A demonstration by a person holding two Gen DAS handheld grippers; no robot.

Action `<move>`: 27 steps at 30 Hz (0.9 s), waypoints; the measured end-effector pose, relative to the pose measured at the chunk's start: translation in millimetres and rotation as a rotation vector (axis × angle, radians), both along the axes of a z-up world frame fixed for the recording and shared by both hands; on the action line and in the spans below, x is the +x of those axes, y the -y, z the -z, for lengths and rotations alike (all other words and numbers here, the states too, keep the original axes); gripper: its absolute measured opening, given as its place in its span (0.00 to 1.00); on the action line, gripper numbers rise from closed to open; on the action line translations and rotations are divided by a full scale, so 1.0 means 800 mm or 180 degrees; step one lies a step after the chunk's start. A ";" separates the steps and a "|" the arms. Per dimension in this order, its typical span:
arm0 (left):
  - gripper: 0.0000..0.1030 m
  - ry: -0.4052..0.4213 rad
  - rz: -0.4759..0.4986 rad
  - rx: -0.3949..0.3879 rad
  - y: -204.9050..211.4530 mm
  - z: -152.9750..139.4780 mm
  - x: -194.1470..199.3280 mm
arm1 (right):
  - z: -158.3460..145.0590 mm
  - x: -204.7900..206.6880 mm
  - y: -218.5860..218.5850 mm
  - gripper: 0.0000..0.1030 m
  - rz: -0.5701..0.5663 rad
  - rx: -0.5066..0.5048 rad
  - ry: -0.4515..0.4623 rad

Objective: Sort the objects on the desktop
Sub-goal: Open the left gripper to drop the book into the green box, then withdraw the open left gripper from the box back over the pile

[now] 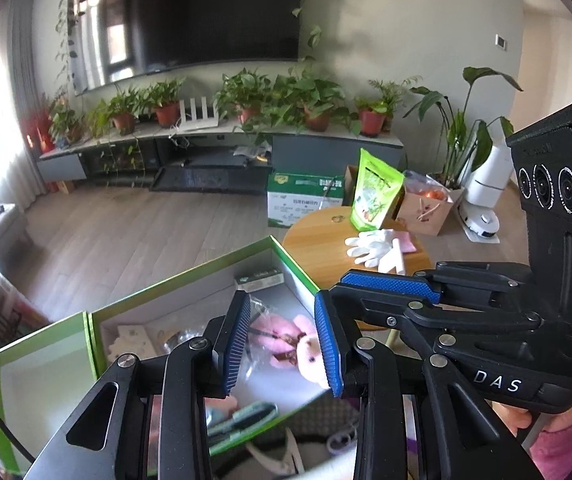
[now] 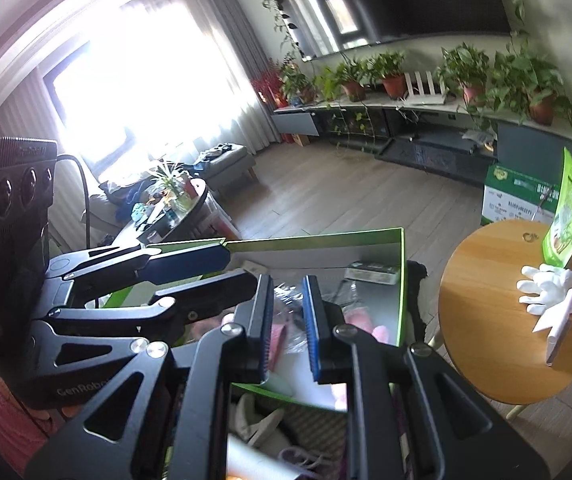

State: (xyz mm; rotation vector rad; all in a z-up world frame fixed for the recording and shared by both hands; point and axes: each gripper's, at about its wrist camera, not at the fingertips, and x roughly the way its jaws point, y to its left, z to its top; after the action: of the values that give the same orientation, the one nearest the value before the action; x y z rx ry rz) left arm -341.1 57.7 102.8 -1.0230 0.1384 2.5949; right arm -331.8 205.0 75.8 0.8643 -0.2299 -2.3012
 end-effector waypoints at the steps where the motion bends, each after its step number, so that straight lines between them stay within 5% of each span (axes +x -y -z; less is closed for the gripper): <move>1: 0.34 -0.0015 -0.0002 0.0006 0.002 -0.003 0.007 | -0.004 0.008 0.001 0.16 -0.0002 0.0004 -0.0014; 15: 0.39 -0.0146 -0.0017 0.0138 0.027 -0.024 0.106 | -0.032 0.106 0.013 0.16 -0.0092 0.0131 -0.0176; 27: 0.40 -0.0324 -0.0165 -0.0065 0.024 -0.022 0.171 | -0.027 0.166 0.020 0.16 -0.0164 0.0178 -0.0171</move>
State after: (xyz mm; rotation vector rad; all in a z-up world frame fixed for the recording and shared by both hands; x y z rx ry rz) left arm -203.9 38.2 120.4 -0.9129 0.1661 2.6988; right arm -199.1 188.8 97.8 0.8253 -0.1189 -2.2889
